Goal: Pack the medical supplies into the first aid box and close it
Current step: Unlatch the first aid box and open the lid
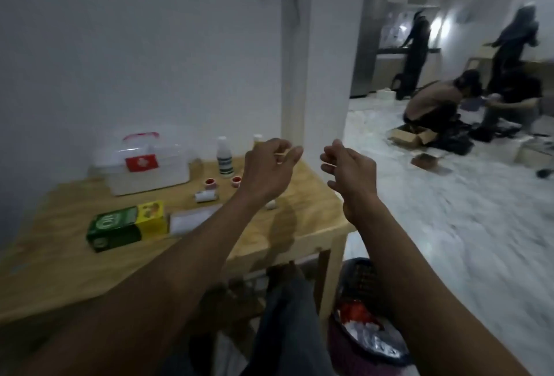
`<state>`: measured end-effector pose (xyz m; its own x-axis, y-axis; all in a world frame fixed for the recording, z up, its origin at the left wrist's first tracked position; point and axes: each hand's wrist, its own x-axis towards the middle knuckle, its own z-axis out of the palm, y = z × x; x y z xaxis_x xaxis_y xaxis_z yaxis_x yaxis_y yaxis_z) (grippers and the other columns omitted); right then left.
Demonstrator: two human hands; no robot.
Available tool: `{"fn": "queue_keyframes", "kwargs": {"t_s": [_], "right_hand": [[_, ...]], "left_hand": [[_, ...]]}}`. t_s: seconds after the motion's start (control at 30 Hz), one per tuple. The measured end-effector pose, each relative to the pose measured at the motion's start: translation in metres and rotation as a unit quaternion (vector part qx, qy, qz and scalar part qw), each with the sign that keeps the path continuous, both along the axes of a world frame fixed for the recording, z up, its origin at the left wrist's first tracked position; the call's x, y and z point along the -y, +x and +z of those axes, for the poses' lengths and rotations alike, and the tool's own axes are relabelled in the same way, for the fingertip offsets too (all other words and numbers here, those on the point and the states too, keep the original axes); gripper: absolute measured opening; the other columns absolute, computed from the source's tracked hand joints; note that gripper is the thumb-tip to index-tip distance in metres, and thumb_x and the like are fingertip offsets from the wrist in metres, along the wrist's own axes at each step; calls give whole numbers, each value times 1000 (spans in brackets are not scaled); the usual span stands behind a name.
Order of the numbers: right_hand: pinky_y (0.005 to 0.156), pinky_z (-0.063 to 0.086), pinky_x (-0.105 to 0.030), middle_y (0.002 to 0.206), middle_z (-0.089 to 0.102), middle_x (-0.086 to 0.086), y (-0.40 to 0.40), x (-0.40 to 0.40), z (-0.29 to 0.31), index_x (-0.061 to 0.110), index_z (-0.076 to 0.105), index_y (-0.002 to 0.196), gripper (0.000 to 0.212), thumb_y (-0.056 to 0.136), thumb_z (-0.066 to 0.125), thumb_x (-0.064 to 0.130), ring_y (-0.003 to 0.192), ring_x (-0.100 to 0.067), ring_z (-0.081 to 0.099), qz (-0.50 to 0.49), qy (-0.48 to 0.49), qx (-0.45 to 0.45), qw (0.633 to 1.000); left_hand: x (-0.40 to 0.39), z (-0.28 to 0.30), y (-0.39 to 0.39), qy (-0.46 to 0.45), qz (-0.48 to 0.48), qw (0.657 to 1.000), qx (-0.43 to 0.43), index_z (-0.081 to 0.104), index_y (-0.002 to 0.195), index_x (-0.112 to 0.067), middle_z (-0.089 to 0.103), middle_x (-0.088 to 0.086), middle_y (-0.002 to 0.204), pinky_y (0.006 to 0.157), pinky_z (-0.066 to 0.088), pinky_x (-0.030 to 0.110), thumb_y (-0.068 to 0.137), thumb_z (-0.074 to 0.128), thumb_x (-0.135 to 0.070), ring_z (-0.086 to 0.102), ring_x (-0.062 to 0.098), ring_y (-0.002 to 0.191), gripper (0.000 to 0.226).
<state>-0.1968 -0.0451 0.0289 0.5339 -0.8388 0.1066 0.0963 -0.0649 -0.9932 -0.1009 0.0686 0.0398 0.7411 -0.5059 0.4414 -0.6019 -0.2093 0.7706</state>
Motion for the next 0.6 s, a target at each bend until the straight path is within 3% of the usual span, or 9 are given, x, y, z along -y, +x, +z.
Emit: {"fn": "queue_keyframes", "kwargs": {"t_s": [0.17, 0.27, 0.37, 0.43, 0.5, 0.53, 0.6], "right_hand": [[86, 57, -50, 83, 76, 6, 47, -34, -12, 24, 75, 77, 26, 88, 61, 42, 83, -13, 72, 93, -35, -16, 995], [84, 56, -54, 81, 76, 6, 72, -55, -19, 26, 76, 74, 26, 85, 62, 46, 84, -15, 72, 130, -64, -30, 989], [82, 56, -54, 78, 74, -4, 99, -75, -23, 15, 73, 76, 30, 86, 61, 39, 83, -22, 71, 160, -81, -25, 983], [81, 58, -46, 80, 72, -11, 119, -86, -25, 7, 71, 80, 34, 88, 59, 38, 82, -23, 71, 177, -95, -19, 980], [71, 56, -23, 78, 72, -9, 138, -97, -23, 9, 71, 79, 32, 92, 58, 35, 73, -6, 69, 188, -111, -24, 976], [67, 52, -19, 76, 72, -2, 149, -102, -23, 15, 71, 78, 28, 93, 58, 35, 71, -1, 68, 188, -120, -24, 974], [77, 54, -29, 81, 72, 10, 173, -111, -24, 25, 73, 84, 21, 93, 58, 38, 79, -4, 67, 186, -125, -22, 974]], "left_hand": [[-63, -8, 28, 8, 99, 995, 14, 72, 108, -13, 75, -2, 101, 86, 54, 28, 91, 63, -40, 68, 5, 92, 34], [-95, -16, 42, 13, 142, 990, 19, 72, 105, -13, 75, -2, 102, 87, 55, 33, 90, 63, -41, 68, 7, 92, 33], [-123, -22, 59, 28, 174, 984, 20, 70, 115, -14, 73, -3, 110, 86, 52, 26, 91, 62, -40, 67, 6, 96, 36], [-138, -26, 74, 25, 198, 980, 24, 68, 117, -14, 72, -4, 111, 85, 52, 26, 91, 62, -40, 67, 6, 98, 38], [-152, -30, 93, 15, 217, 975, 30, 68, 119, -14, 71, -2, 114, 86, 54, 30, 91, 62, -40, 66, 8, 100, 39], [-158, -32, 103, 10, 226, 974, 32, 67, 119, -14, 70, -2, 116, 86, 55, 32, 91, 63, -39, 66, 8, 101, 38], [-169, -35, 125, -3, 240, 970, 30, 68, 118, -16, 70, -2, 116, 85, 57, 38, 91, 63, -39, 64, 8, 102, 35]]}}
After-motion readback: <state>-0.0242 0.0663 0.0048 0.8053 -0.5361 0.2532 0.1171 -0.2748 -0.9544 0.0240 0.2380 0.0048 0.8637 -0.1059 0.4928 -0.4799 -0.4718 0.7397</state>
